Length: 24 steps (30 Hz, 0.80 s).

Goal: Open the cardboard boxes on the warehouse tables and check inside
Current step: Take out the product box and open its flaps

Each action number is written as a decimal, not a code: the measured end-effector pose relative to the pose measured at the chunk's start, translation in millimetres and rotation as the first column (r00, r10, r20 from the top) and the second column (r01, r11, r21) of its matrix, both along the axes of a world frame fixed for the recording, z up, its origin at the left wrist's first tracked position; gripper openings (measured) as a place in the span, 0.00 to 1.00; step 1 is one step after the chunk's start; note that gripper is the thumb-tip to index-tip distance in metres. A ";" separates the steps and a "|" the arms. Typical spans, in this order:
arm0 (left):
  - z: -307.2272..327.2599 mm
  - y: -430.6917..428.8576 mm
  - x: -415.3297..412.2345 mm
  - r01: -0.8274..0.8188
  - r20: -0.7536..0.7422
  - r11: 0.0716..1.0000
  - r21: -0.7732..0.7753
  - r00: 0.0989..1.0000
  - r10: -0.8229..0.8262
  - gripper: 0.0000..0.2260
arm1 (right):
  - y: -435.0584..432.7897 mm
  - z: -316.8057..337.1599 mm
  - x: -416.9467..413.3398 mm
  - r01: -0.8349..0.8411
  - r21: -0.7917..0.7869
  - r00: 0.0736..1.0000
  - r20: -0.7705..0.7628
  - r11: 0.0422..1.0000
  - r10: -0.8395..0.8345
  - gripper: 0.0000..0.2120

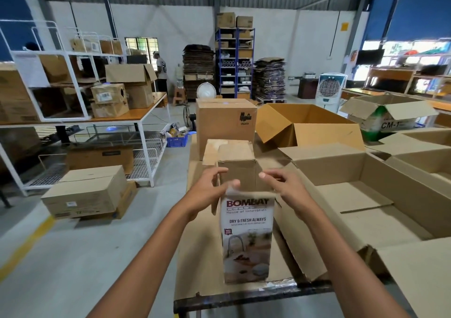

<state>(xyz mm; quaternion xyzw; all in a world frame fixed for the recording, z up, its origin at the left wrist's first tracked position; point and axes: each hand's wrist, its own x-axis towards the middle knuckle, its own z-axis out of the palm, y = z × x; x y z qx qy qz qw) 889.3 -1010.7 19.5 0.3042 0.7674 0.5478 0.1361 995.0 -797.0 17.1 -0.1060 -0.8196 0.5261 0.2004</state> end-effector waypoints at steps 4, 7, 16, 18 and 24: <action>-7.4 -5.5 10.9 0.076 -0.194 0.913 -0.401 0.967 -0.166 0.57 | -6.4 7.7 6.7 -0.206 0.343 0.952 0.286 0.917 0.107 0.43; -23.7 2.1 15.2 -0.010 -0.303 0.937 -0.350 0.947 -0.103 0.57 | -14.2 -1.7 7.1 -0.143 0.408 0.972 0.227 0.902 0.051 0.45; -47.1 18.5 28.0 -0.020 -0.306 0.991 -0.132 0.952 -0.022 0.48 | -9.8 -25.5 29.9 -0.012 0.273 0.995 0.096 0.962 -0.014 0.42; -47.9 19.9 30.9 -0.034 -0.301 0.994 -0.108 0.953 0.000 0.48 | -13.1 -26.2 33.9 0.012 0.223 0.996 0.082 0.975 -0.032 0.42; -51.7 9.1 45.9 -0.101 -0.324 0.992 -0.070 0.943 0.073 0.48 | -27.4 -28.3 40.1 0.080 0.199 0.995 0.046 0.977 -0.091 0.44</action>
